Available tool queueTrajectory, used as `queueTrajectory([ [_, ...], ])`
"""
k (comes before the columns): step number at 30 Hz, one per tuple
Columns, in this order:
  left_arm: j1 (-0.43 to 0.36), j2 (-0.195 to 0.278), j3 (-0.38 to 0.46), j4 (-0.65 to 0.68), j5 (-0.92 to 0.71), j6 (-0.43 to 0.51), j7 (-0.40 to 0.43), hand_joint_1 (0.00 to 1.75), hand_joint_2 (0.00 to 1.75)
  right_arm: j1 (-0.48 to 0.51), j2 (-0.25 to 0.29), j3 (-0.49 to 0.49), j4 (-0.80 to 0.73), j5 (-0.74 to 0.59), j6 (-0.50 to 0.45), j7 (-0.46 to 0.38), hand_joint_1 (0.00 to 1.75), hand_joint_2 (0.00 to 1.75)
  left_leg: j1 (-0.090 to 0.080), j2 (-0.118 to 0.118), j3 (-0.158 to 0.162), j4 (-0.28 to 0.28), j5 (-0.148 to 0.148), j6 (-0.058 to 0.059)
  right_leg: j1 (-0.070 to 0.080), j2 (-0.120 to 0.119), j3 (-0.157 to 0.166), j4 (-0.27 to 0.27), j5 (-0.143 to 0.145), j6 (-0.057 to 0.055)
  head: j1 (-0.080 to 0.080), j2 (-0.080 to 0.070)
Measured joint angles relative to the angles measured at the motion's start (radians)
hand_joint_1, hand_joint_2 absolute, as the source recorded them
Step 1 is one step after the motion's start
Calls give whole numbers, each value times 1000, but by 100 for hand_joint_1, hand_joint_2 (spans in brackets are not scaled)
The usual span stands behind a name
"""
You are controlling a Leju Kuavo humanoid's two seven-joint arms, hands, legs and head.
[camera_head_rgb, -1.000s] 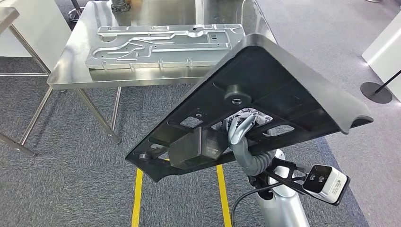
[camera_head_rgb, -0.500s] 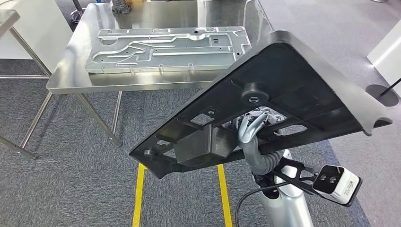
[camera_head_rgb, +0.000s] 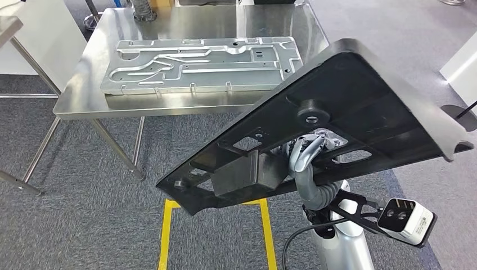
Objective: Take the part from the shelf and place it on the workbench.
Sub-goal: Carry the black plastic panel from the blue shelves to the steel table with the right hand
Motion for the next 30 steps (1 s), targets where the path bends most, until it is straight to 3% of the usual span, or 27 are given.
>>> queueTrajectory([
  [2,1,0,0,0,-1,0,-1,0,0,1,1,-7,-4,0,6,0,171,175,3,-1,7,-7,-2,12,-2,0,-11,30,-21,11,0,0],
  [3,0,0,0,0,-1,0,-1,0,0,1,2,-10,-6,0,8,0,171,175,5,-1,12,-10,-3,17,-4,0,-34,78,-45,16,0,0],
  [5,0,0,0,0,-2,0,-2,0,0,5,3,-19,-10,1,9,-1,171,175,5,-1,17,-11,-9,23,-8,0,-113,219,-99,22,0,0],
  [6,0,0,0,0,-2,0,-3,0,0,9,3,-23,-11,1,11,-1,171,175,5,-1,20,-11,-12,24,-10,0,-152,280,-112,24,0,0],
  [7,0,0,0,0,-3,0,-4,0,0,13,3,-28,-12,2,14,-1,171,175,5,-2,26,-10,-17,24,-11,0,-175,305,-104,25,0,0],
  [8,1,0,0,0,-3,-1,-4,0,0,17,3,-31,-15,2,17,-1,171,175,5,-3,33,-10,-21,22,-13,0,-177,288,-75,25,0,0],
  [10,1,0,0,0,-4,-1,-4,0,0,19,3,-38,-23,2,22,-1,171,175,5,-5,49,-10,-33,17,-15,0,-131,157,16,21,0,0],
  [12,0,0,0,0,-4,-2,-5,0,0,20,5,-43,-32,1,24,-1,171,175,2,-7,59,-8,-44,7,-11,0,-84,45,61,15,0,0],
  [14,-1,0,0,0,-4,-2,-6,0,0,24,10,-48,-38,1,25,-1,171,175,0,-7,62,-10,-50,-4,-7,3,-74,21,57,8,0,0],
  [17,-1,0,0,0,-4,-1,-7,0,0,28,18,-56,-52,1,31,-1,171,175,1,-3,59,9,-68,-21,-12,4,-65,11,54,-11,0,0],
  [18,-1,0,0,0,-4,-1,-8,0,0,28,22,-57,-56,1,33,-1,171,175,2,-2,43,47,-88,-25,-13,3,-59,7,53,-17,0,0],
  [20,-1,1,0,0,-4,-1,-8,0,0,29,28,-60,-60,1,35,-1,171,175,2,-1,-26,180,-144,-30,-12,0,-51,5,47,-26,0,0],
  [22,1,2,0,0,-4,1,-5,0,0,31,30,-63,-61,1,35,0,171,175,2,-1,-91,281,-163,-32,-8,0,-44,6,40,-29,0,0],
  [23,1,2,0,0,-4,1,-3,0,0,32,31,-64,-61,0,35,0,171,175,2,-1,-100,278,-142,-31,-7,1,-39,6,36,-29,0,0],
  [24,1,2,0,0,-4,2,-1,0,0,32,32,-64,-62,-1,34,0,171,175,2,-1,-87,234,-102,-28,-6,2,-32,6,31,-27,0,0],
  [26,1,3,0,0,-4,3,2,0,0,31,34,-65,-66,-4,34,0,171,175,0,-1,-31,94,-22,-20,-4,2,-17,7,20,-22,0,0],
  [28,-1,4,0,0,-4,5,4,0,0,30,35,-66,-70,-7,33,0,171,175,-5,-1,5,13,1,-11,-1,3,-13,8,13,-14,0,0],
  [30,0,5,0,0,-3,5,5,0,0,30,36,-66,-73,-9,32,0,171,175,-6,-2,9,2,-5,-2,0,4,-14,7,11,-5,0,0],
])
